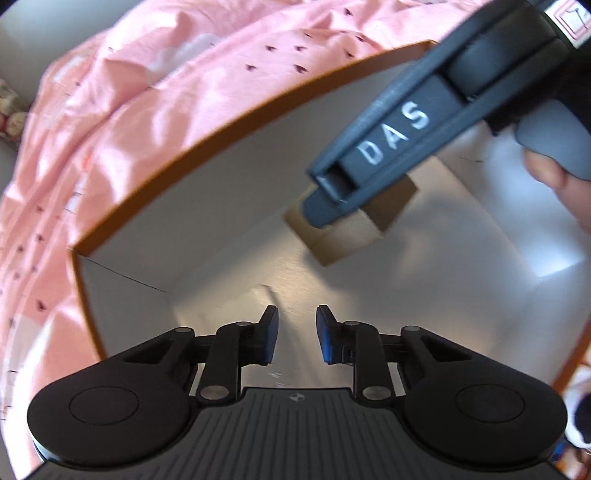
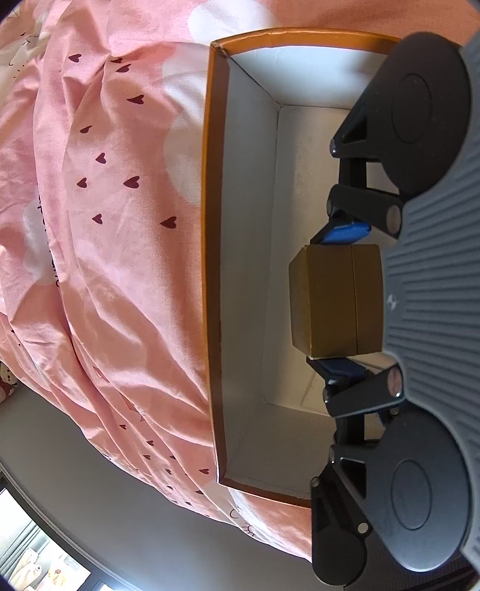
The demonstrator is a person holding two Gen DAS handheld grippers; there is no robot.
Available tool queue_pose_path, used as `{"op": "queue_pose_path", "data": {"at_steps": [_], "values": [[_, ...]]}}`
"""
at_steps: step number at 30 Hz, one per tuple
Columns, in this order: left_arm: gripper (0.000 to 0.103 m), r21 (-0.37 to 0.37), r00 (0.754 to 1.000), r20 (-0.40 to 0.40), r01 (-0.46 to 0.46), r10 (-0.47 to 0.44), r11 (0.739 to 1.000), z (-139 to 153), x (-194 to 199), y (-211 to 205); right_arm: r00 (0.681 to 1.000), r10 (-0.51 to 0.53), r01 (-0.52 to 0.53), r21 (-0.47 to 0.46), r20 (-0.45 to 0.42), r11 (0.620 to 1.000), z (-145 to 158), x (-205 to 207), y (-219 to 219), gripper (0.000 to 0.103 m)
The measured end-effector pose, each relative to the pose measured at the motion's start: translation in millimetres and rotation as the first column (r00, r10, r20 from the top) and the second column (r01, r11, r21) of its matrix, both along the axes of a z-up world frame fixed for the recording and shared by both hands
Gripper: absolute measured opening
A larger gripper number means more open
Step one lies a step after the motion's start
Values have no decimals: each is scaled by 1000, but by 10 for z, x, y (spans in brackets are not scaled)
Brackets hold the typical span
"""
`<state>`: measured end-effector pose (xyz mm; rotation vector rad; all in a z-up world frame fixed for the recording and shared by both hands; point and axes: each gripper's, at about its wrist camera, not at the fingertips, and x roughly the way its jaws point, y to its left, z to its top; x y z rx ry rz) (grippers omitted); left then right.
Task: Organize objects
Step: 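Lower the cream case into the box and open the left tool while the right tool holds the gold box, then lower the gold box into the box corner and open the right tool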
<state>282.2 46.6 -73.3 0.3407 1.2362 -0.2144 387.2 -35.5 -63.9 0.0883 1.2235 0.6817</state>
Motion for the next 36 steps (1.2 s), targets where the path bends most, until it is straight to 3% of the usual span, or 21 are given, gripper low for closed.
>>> {"op": "queue_pose_path", "data": {"at_steps": [6, 12, 15, 21, 23, 26, 32, 36], "values": [[19, 6, 996, -84, 32, -31, 999, -156, 23, 29, 1000, 5, -5, -3, -14, 1000, -23, 34, 38, 61], [14, 23, 986, -164, -3, 7, 1000, -285, 91, 117, 999, -8, 8, 1, -35, 1000, -45, 47, 117, 62], [5, 3, 981, -191, -37, 37, 999, -316, 118, 233, 998, -23, 23, -3, -53, 1000, -63, 55, 147, 62], [7, -106, 982, -175, -85, 65, 991, -208, 140, 429, 992, -68, 70, 17, -105, 997, -114, 92, 179, 62], [18, -148, 983, -154, -122, 99, 981, -91, 141, 532, 989, -90, 95, 37, -114, 995, -102, 97, 196, 61], [18, -185, 981, -140, -161, 136, 969, 51, 153, 641, 984, -137, 144, 58, -112, 988, -79, 104, 244, 62], [18, -220, 935, -225, -322, 274, 921, 114, 265, 747, 975, -180, 190, 77, -130, 979, -95, 108, 450, 61], [18, -193, 924, -240, -345, 297, 918, 82, 349, 737, 976, -172, 183, 71, -134, 981, -124, 106, 615, 61]]}}
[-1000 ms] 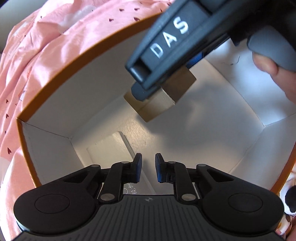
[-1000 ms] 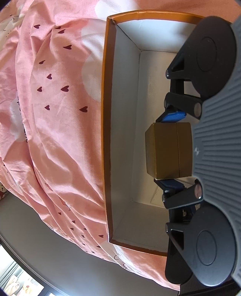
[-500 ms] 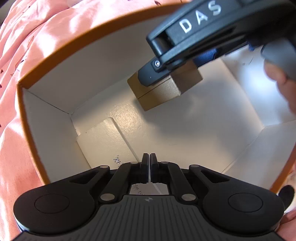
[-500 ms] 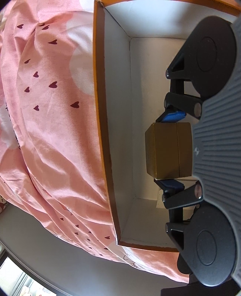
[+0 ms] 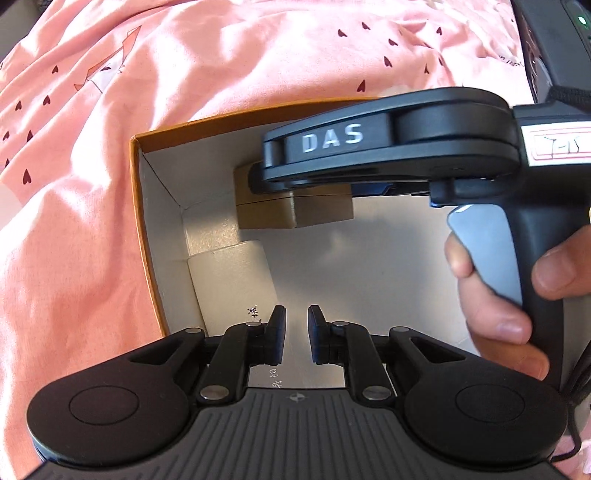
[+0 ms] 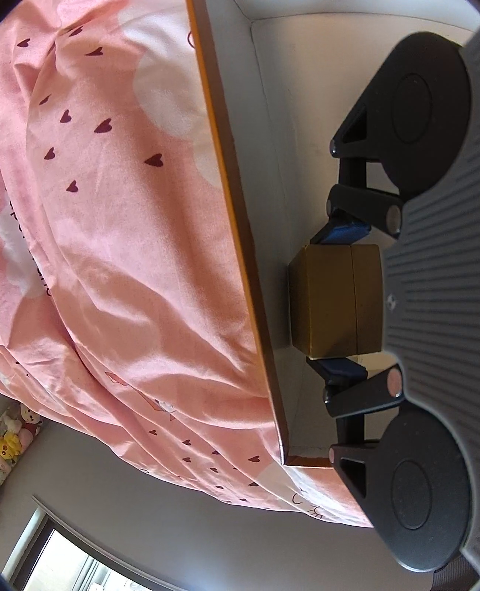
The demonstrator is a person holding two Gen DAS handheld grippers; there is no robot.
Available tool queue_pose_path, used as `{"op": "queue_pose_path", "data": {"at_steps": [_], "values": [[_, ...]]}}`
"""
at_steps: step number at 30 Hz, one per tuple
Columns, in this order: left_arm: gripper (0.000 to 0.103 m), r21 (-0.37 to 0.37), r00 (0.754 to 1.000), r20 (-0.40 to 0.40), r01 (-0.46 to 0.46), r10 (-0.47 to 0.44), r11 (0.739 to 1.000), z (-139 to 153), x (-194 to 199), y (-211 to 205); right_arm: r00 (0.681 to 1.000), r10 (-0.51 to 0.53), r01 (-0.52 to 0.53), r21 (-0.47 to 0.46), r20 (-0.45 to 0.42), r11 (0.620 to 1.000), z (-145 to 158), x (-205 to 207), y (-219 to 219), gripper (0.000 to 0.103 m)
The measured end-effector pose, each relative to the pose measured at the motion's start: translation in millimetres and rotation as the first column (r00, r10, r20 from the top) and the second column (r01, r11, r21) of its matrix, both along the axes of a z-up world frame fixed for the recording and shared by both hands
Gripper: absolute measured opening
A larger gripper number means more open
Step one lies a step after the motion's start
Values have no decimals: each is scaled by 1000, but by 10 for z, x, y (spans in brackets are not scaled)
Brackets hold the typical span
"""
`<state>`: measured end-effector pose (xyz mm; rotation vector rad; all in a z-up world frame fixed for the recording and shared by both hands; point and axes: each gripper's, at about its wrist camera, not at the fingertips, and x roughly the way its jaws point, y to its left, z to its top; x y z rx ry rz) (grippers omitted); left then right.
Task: Organize objects
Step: 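Lower the gold box into the box corner and open the right tool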
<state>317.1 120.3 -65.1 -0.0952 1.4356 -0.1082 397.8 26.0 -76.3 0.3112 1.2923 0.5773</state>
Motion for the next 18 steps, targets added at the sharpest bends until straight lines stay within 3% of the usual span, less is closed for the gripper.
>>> {"op": "queue_pose_path", "data": {"at_steps": [8, 14, 17, 18], "values": [[18, 4, 1000, -13, -14, 14, 1000, -14, -2, 7, 999, 52, -52, -5, -5, 999, -79, -11, 213, 63], [18, -1, 1000, -14, -16, 16, 1000, -17, 16, 8, 995, 98, -98, 48, -13, 994, -57, -36, 243, 66], [18, -7, 1000, -13, -19, 19, 1000, -20, 37, 19, 993, 121, -120, 58, -3, 991, -30, -44, 241, 61], [18, -9, 1000, -12, -19, 19, 1000, -19, 43, 20, 992, 127, -127, 53, 1, 991, -24, -48, 242, 54]]}}
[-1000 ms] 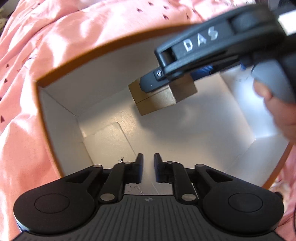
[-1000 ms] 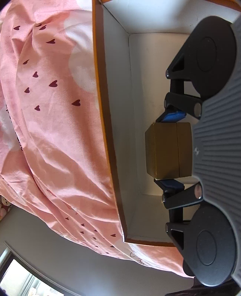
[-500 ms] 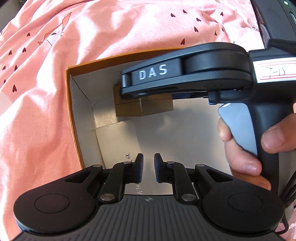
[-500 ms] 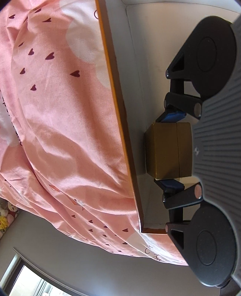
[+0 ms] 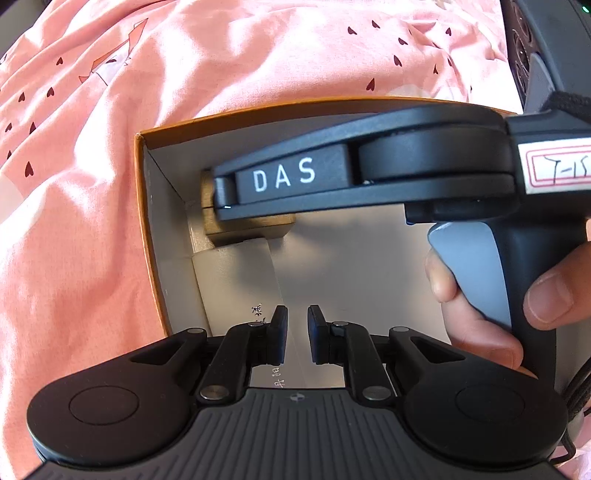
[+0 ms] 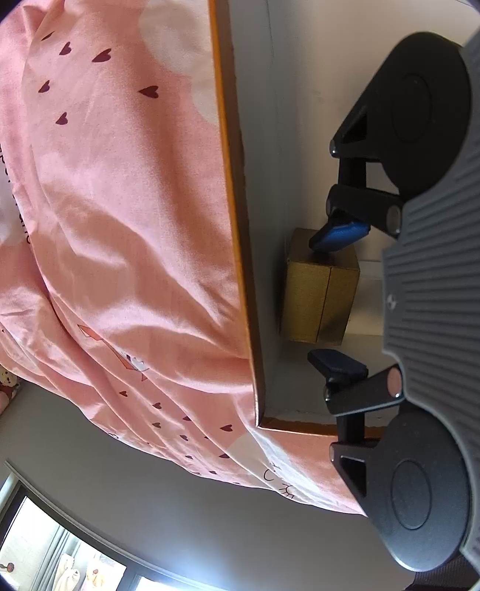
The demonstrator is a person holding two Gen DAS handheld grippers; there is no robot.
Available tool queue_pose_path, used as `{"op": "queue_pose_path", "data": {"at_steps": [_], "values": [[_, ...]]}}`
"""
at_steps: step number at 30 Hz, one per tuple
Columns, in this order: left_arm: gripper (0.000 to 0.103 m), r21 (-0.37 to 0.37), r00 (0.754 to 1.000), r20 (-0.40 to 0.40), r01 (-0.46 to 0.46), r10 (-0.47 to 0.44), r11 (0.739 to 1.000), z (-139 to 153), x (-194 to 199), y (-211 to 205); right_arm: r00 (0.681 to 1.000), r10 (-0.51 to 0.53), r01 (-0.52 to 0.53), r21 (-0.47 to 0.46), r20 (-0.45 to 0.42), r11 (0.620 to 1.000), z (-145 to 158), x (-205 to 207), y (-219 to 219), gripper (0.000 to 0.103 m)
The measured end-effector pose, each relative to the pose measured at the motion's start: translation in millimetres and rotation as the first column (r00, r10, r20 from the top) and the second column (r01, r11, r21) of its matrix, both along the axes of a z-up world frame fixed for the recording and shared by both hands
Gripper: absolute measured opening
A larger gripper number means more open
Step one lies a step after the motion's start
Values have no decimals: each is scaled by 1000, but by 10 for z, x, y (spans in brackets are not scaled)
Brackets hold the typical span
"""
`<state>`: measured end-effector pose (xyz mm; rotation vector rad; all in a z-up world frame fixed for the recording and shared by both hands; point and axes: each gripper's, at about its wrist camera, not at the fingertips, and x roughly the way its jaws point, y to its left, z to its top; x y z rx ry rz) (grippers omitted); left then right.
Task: Organize objects
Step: 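Lower the gold box into the box corner and open the right tool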
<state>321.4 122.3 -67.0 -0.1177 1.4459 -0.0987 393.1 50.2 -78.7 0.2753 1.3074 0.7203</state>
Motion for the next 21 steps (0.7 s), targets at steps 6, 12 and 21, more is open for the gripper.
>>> {"op": "queue_pose_path", "data": {"at_steps": [6, 12, 21], "values": [[18, -9, 1000, 21, 3, -3, 1000, 64, -81, 1, 999, 45, -45, 35, 4, 998, -21, -10, 0, 21], [25, 4, 998, 65, 8, -8, 1000, 307, -372, -24, 996, 73, -73, -11, 55, 997, 122, -108, -133, 19], [27, 55, 977, 208, -63, 50, 997, 430, -623, -18, 974, 221, -205, -224, 47, 953, -134, -534, -230, 21]]}}
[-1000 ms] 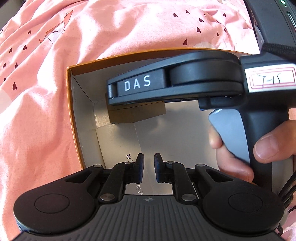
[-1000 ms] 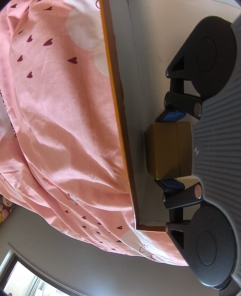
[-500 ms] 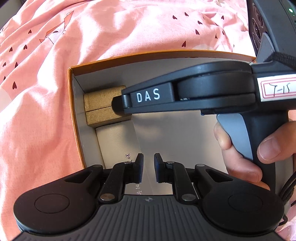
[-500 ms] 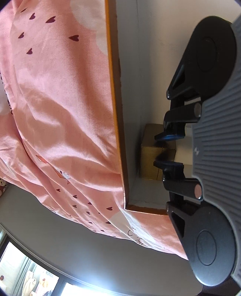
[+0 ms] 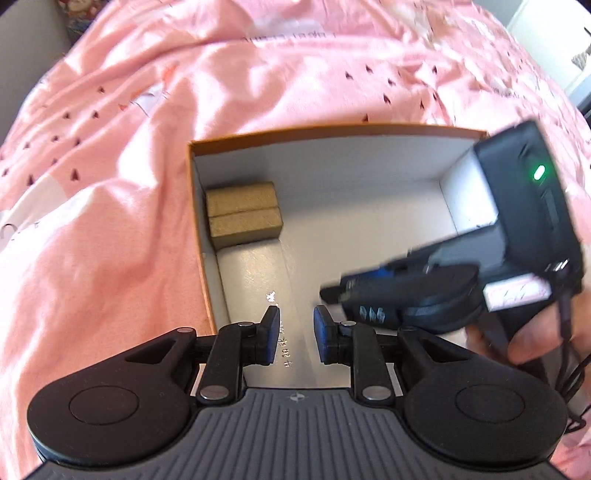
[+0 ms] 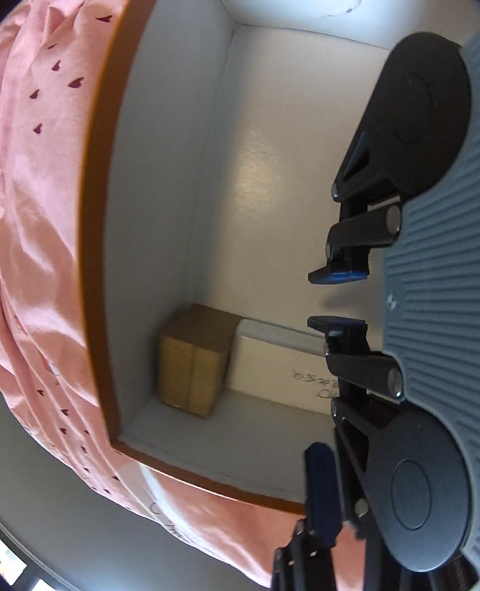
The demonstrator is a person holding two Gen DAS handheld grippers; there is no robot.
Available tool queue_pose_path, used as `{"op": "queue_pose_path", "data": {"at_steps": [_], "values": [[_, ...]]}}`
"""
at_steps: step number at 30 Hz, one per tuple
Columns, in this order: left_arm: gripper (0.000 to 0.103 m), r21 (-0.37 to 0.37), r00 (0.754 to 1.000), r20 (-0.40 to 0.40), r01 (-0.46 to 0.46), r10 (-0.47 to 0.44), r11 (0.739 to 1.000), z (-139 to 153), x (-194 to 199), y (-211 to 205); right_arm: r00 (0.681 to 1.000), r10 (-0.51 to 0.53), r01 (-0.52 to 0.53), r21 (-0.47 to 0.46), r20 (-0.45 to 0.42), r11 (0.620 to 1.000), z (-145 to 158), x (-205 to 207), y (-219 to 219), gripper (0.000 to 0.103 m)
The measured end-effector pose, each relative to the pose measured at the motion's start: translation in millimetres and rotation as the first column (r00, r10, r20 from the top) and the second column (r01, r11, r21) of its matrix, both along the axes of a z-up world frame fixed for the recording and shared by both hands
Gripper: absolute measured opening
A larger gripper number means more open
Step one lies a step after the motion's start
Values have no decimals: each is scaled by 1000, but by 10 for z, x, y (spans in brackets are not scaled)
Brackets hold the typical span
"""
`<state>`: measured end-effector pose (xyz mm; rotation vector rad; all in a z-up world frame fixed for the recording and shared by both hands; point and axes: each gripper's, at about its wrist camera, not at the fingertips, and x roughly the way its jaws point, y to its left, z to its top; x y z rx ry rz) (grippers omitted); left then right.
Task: Organize objects
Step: 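Lower the gold box into the box corner and open the right tool, then withdraw both tools from the box back toward the pile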
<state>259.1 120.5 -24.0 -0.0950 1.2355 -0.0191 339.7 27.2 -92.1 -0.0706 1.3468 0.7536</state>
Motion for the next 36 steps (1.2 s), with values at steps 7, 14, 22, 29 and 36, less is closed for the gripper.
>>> {"op": "queue_pose_path", "data": {"at_steps": [7, 14, 22, 29, 36], "values": [[40, 43, 963, 230, -156, 142, 987, 199, -508, -102, 995, 98, -98, 5, -33, 995, -116, -203, 144, 17], [43, 2, 922, 338, -202, 189, 979, 363, -923, -109, 988, 153, -153, -27, 12, 988, -89, -314, 246, 3], [58, -34, 864, 426, -281, 268, 959, 401, -1193, -87, 936, 137, -161, 47, 324, 986, 389, -629, -100, 22], [58, -4, 851, 463, -280, 250, 960, 522, -1372, -169, 850, 116, -193, 100, 513, 976, 816, -939, -405, 52], [57, -13, 873, 450, -204, 188, 979, 531, -1585, -276, 839, 66, -164, 135, 540, 977, 1042, -1342, -827, 61]]}}
